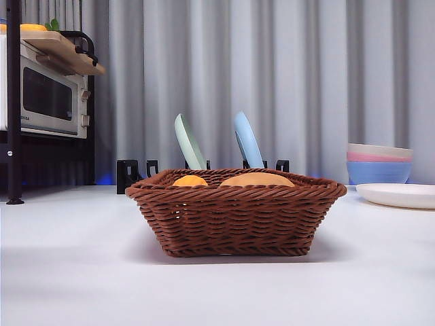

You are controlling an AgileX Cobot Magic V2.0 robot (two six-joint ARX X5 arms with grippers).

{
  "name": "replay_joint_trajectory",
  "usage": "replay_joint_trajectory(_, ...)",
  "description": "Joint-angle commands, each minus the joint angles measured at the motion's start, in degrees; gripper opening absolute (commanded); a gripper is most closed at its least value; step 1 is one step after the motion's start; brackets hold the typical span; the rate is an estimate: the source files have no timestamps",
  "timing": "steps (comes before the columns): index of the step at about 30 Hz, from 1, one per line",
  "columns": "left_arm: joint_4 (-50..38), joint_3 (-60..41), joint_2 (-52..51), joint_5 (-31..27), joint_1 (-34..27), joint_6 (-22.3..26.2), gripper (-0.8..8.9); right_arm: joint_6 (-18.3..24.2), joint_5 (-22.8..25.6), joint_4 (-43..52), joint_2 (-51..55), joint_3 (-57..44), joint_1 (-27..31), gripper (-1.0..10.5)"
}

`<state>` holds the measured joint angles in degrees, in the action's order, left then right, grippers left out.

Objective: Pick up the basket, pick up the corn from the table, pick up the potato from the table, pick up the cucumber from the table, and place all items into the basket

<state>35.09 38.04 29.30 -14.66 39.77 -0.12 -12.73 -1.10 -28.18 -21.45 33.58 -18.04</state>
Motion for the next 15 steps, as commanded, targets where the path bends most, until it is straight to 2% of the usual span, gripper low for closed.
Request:
replay_joint_trajectory(1,-0.31,-0.17,-0.09,-0.17,0.00,-0.63,-0.03,-1.33,0.07,0.33,-0.42,-0.42,-0.13,0.0)
replay_joint_trajectory(8,-0.13,-0.17,-0.09,-0.20,0.00,-0.50,-0.03,-1.33,0.00,0.22,-0.68,-0.42,-0.13,0.0)
replay_joint_trajectory(11,0.63,-0.20,-1.27,-0.37,-0.46,1.22,-0.03,-1.33,0.13,0.20,-0.68,-0.42,-0.11,0.0)
replay_joint_trajectory(15,-5.31,-1.77,-4.92,1.14,-4.76,1.57,-0.03,-1.33,-0.02,-0.15,-0.68,-0.42,-0.13,0.0)
